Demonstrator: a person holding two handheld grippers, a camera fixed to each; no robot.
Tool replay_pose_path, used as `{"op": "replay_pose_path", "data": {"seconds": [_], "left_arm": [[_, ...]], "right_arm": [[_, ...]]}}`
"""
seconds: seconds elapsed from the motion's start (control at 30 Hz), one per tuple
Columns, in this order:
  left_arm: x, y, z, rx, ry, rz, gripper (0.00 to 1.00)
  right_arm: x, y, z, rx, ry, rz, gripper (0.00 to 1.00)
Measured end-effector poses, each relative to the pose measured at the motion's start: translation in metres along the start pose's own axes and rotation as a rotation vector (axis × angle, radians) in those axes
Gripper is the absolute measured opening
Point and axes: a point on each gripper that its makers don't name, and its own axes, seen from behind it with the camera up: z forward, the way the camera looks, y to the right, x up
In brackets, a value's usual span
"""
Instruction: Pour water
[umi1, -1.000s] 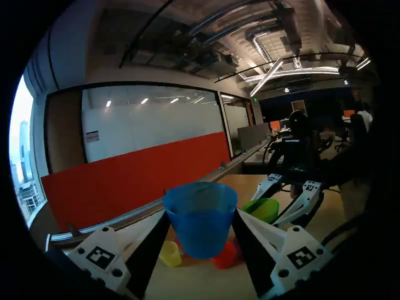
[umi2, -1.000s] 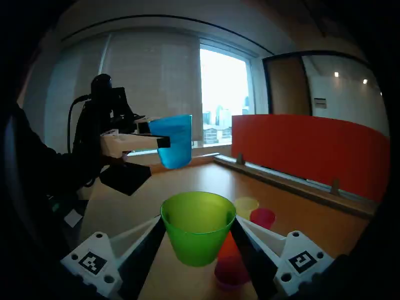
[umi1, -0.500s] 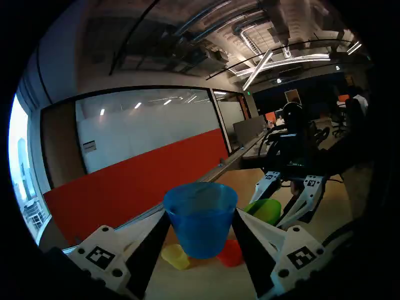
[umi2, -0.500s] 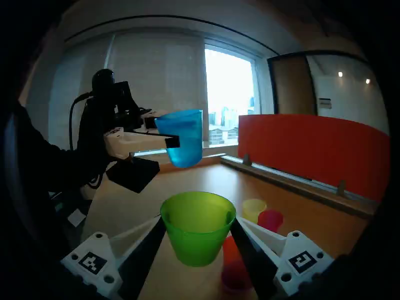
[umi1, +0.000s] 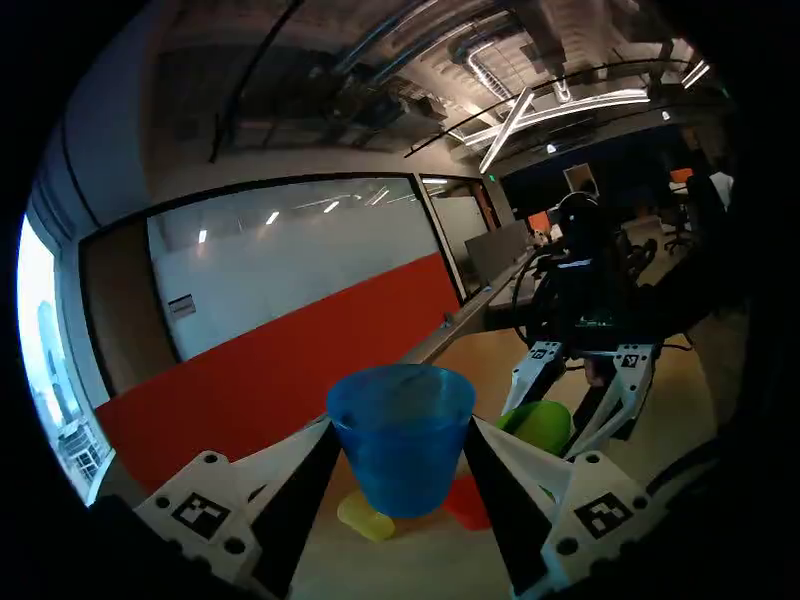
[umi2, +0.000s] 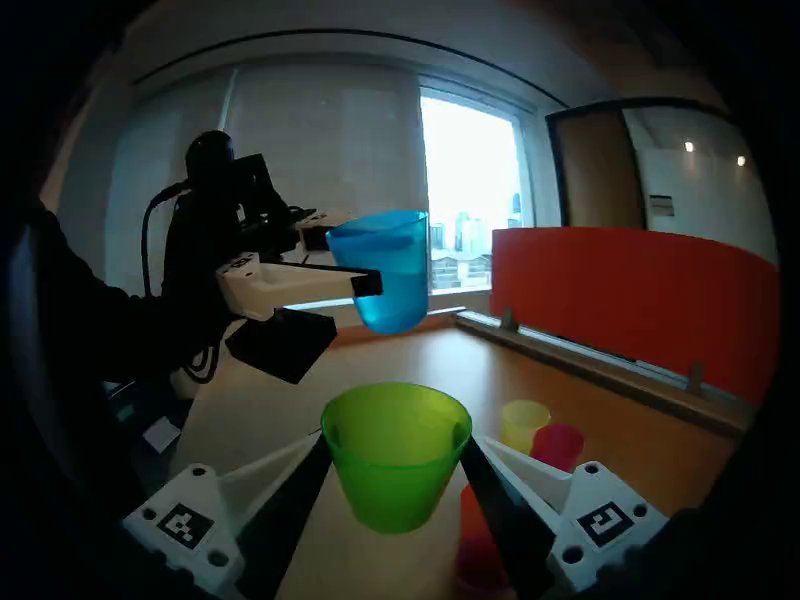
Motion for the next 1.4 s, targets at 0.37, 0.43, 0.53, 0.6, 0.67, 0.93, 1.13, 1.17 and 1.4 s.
{"op": "replay_pose_path", "data": {"seconds": [0.37, 0.43, 0.53, 0.6, 0.67, 0.93, 1.13, 1.17, 1.4], "left_arm": [[-0.001, 0.003, 0.004, -0.001, -0.018, 0.087, 0.83], [0.0, 0.003, 0.004, 0.001, -0.018, 0.1, 0.83], [0.001, 0.002, 0.004, 0.005, -0.019, 0.121, 0.82], [0.001, 0.001, 0.004, 0.008, -0.02, 0.137, 0.82], [0.001, 0.001, 0.004, 0.01, -0.024, 0.155, 0.82], [-0.001, 0.003, 0.005, 0.012, -0.028, 0.197, 0.82], [0.003, 0.003, 0.005, 0.012, -0.016, 0.236, 0.82], [0.003, 0.003, 0.005, 0.012, -0.015, 0.245, 0.82], [0.005, 0.006, 0.006, 0.006, -0.005, 0.29, 0.82]], "right_arm": [[0.0, -0.005, 0.01, 0.025, -0.004, -0.003, 0.91], [0.0, -0.007, 0.012, 0.032, -0.003, -0.003, 0.91], [-0.001, -0.009, 0.015, 0.041, -0.005, -0.004, 0.91], [-0.002, -0.01, 0.016, 0.045, -0.007, -0.008, 0.91], [-0.002, -0.011, 0.018, 0.046, -0.009, -0.014, 0.91], [-0.002, -0.013, 0.019, 0.055, -0.013, -0.011, 0.91], [-0.003, -0.015, 0.02, 0.061, -0.018, -0.013, 0.91], [-0.003, -0.016, 0.02, 0.062, -0.019, -0.014, 0.91], [-0.002, -0.018, 0.021, 0.071, -0.018, -0.014, 0.91]]}}
